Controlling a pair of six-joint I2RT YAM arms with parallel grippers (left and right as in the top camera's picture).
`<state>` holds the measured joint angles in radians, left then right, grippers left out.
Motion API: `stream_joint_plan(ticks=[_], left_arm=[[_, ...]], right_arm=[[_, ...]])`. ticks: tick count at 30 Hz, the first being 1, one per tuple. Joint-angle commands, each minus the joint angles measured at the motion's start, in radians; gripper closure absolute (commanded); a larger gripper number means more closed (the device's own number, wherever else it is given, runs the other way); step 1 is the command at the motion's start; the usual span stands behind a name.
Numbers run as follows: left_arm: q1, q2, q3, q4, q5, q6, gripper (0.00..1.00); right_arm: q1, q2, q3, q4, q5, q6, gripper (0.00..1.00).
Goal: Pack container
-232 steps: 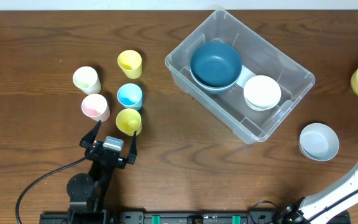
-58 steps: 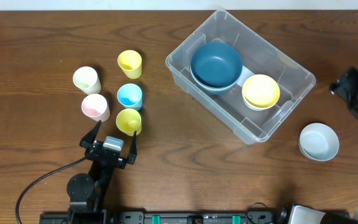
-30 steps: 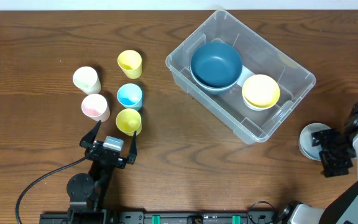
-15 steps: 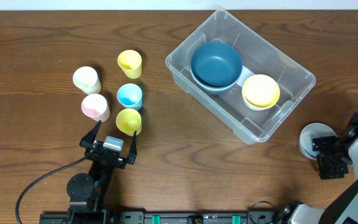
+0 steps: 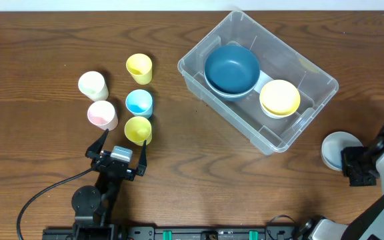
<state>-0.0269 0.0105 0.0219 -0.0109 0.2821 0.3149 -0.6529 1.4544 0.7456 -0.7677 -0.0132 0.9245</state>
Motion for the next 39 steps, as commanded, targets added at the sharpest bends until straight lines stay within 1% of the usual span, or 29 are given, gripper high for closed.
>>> stream_joint_plan(ticks=[1, 5, 9, 11, 14, 16, 18, 21, 24, 28, 33, 39], left_arm=[[0.006, -0.005, -0.018, -0.034, 0.013, 0.006, 0.02], [0.006, -0.005, -0.018, -0.034, 0.013, 0.006, 0.02], [0.006, -0.005, -0.018, -0.034, 0.013, 0.006, 0.02], [0.006, -0.005, -0.018, -0.034, 0.013, 0.006, 0.02], [0.006, -0.005, -0.018, -0.034, 0.013, 0.006, 0.02], [0.006, -0.005, -0.018, -0.034, 0.013, 0.006, 0.02], [0.006, -0.005, -0.018, -0.034, 0.013, 0.006, 0.02], [0.006, -0.005, -0.018, -0.034, 0.013, 0.006, 0.02], [0.006, -0.005, -0.018, -0.034, 0.013, 0.006, 0.02], [0.006, -0.005, -0.018, -0.034, 0.013, 0.006, 0.02], [0.006, -0.005, -0.018, -0.034, 0.013, 0.006, 0.02], [0.006, -0.005, -0.018, -0.034, 0.013, 0.006, 0.02]], right_arm=[[-0.040, 0.009, 0.016, -0.006, -0.011, 0.008, 0.99], [-0.066, -0.005, 0.122, -0.016, -0.120, -0.090, 0.99], [-0.066, -0.056, 0.330, -0.097, -0.228, -0.153, 0.99], [-0.051, -0.089, 0.465, -0.138, -0.290, -0.223, 0.99], [0.000, -0.124, 0.632, -0.190, -0.376, -0.335, 0.99], [0.076, -0.141, 0.738, -0.233, -0.407, -0.409, 0.99], [0.175, -0.148, 0.797, -0.263, -0.402, -0.452, 0.99], [0.332, -0.143, 0.808, -0.270, -0.346, -0.458, 0.98], [0.458, -0.111, 0.798, -0.292, -0.195, -0.425, 0.99], [0.553, -0.028, 0.791, -0.299, -0.163, -0.420, 0.99], [0.607, 0.100, 0.791, -0.318, -0.157, -0.425, 0.99], [0.610, 0.220, 0.791, -0.325, -0.108, -0.424, 0.99]])
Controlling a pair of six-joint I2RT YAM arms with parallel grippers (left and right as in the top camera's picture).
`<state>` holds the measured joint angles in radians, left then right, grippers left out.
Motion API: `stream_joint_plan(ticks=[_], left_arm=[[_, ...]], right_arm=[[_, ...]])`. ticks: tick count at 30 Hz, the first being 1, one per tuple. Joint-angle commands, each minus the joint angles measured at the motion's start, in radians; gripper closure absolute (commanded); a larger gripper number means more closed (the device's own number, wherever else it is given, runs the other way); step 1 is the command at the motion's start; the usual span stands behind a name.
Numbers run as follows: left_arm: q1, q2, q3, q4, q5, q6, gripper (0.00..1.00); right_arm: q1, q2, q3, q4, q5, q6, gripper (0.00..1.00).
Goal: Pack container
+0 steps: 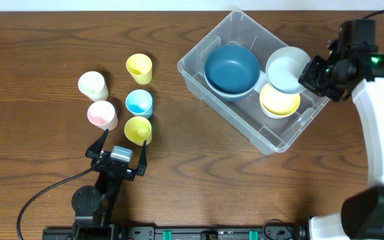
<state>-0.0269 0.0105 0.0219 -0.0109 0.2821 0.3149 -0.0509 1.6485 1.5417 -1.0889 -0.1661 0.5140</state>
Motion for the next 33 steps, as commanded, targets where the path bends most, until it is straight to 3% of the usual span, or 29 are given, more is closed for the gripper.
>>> stream_joint_plan(ticks=[1, 12, 16, 19, 22, 30, 32, 33], left_arm=[[0.006, -0.005, -0.018, -0.034, 0.013, 0.006, 0.02], [0.006, -0.005, -0.018, -0.034, 0.013, 0.006, 0.02], [0.006, -0.005, -0.018, -0.034, 0.013, 0.006, 0.02], [0.006, -0.005, -0.018, -0.034, 0.013, 0.006, 0.02], [0.006, -0.005, -0.018, -0.034, 0.013, 0.006, 0.02], [0.006, -0.005, -0.018, -0.034, 0.013, 0.006, 0.02], [0.006, -0.005, -0.018, -0.034, 0.013, 0.006, 0.02], [0.006, -0.005, -0.018, -0.034, 0.013, 0.006, 0.02]], right_arm=[[0.008, 0.042, -0.005, -0.004, 0.055, -0.014, 0.99], [0.011, 0.185, -0.005, -0.003, 0.083, -0.014, 0.97], [0.004, 0.214, -0.005, -0.005, 0.084, -0.015, 0.85], [0.004, 0.216, -0.005, -0.003, 0.084, -0.014, 0.64], [0.004, 0.216, -0.005, 0.002, 0.085, -0.015, 0.52], [0.002, 0.191, 0.113, -0.018, 0.083, -0.109, 0.44], [0.002, 0.176, 0.210, -0.054, 0.085, -0.140, 0.32], [0.000, 0.170, 0.257, -0.069, 0.089, -0.154, 0.17]])
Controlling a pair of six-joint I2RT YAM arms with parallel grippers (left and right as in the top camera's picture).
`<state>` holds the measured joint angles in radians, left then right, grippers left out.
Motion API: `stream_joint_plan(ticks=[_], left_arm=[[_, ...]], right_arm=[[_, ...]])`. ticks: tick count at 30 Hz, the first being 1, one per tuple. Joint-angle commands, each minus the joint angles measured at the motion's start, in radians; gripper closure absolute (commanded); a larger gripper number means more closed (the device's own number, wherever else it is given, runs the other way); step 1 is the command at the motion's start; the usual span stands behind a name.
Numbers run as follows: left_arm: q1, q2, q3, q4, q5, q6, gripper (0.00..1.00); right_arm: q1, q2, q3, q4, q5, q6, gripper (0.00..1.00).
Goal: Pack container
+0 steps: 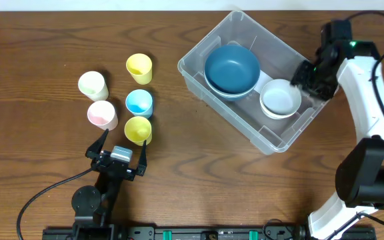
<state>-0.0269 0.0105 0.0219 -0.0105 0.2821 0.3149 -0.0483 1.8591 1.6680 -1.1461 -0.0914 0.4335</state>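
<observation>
A clear plastic container (310, 67) lies at the right of the table. Inside it a dark blue bowl (232, 67) rests in a paler bowl, and beside that sits a white bowl (280, 99). My right gripper (304, 76) is at the white bowl's upper right rim, over the container; its jaws are too dark to read. My left gripper (122, 148) stands open near the front edge, just below a yellow cup (138, 130), with nothing between its fingers.
Four more cups stand left of the container: yellow (139, 68), cream (93, 85), pink (102, 115) and blue (139, 103). The right arm's white links run down the table's right side.
The white bowl was held above the container's right half; now it sits low inside it, covering the yellow bowl that showed there. The right gripper has dropped slightly and stays at its rim.
The white bowl first lay on the table right of the container, with my right gripper beside it. Then the gripper held it over the container, above a yellow bowl. Now it rests nested on that spot. The left arm and the cups have not moved.
</observation>
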Motion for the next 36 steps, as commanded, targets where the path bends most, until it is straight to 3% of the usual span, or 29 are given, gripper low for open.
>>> stream_joint_plan(ticks=[1, 7, 11, 21, 28, 36], left_arm=[[0.006, -0.005, -0.018, -0.034, 0.013, 0.006, 0.02], [0.006, -0.005, -0.018, -0.034, 0.013, 0.006, 0.02], [0.006, -0.005, -0.018, -0.034, 0.013, 0.006, 0.02], [0.006, -0.005, -0.018, -0.034, 0.013, 0.006, 0.02], [0.006, -0.005, -0.018, -0.034, 0.013, 0.006, 0.02], [0.006, -0.005, -0.018, -0.034, 0.013, 0.006, 0.02]], right_arm=[[-0.006, -0.049, 0.182, -0.027, 0.023, -0.080, 0.03], [-0.112, -0.079, 0.469, -0.130, 0.151, 0.002, 0.01], [-0.256, -0.080, 0.515, -0.176, 0.154, 0.031, 0.01], [-0.485, -0.068, 0.294, -0.180, 0.136, 0.045, 0.01], [-0.558, -0.068, 0.101, -0.052, 0.136, 0.045, 0.01], [-0.608, -0.068, 0.036, -0.040, 0.136, 0.045, 0.01]])
